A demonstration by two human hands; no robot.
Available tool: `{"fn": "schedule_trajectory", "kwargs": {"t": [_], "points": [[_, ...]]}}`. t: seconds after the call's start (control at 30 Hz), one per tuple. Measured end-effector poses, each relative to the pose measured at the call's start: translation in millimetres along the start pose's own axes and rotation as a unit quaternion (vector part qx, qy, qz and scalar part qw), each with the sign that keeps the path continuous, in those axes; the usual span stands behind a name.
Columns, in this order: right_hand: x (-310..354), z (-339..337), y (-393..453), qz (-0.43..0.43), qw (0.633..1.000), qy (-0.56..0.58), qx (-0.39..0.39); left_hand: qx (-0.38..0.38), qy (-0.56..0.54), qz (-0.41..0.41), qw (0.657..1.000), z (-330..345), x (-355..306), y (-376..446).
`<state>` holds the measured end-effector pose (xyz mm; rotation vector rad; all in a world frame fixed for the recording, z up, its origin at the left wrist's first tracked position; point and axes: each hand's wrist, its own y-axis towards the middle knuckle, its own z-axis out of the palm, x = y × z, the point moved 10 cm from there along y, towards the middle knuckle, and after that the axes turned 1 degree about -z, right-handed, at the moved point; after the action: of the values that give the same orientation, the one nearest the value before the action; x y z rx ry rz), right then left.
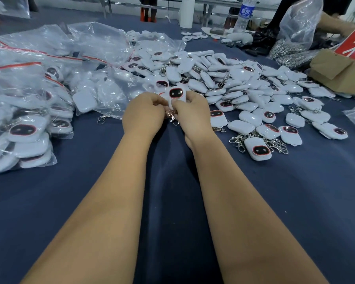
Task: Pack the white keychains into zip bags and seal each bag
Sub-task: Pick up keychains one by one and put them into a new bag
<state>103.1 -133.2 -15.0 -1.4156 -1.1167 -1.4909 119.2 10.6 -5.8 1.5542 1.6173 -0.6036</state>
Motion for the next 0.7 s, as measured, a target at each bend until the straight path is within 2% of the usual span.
{"fn": "schedule_trajectory", "kwargs": {"t": [0.1, 0.23, 0.33, 0.7], "points": [[-4.9, 2.8, -1.1, 0.035, 0.999, 0.036, 0.016, -0.012, -0.007, 0.000, 1.000, -3.1, -1.4, -2.3], [-4.4, 6.0, -2.0, 0.051, 0.993, 0.081, 0.072, 0.037, -0.129, -0.015, 0.991, 0.8, 2.2, -2.6], [-1.8, 6.7, -3.2, 0.046, 0.992, 0.067, 0.098, 0.045, -0.192, -0.017, 0.980, -0.9, 1.2, -3.7], [-0.4, 5.0, -4.3, 0.016, 0.997, 0.033, 0.070, 0.050, -0.237, -0.036, 0.970, 2.8, -4.8, -12.4]]}}
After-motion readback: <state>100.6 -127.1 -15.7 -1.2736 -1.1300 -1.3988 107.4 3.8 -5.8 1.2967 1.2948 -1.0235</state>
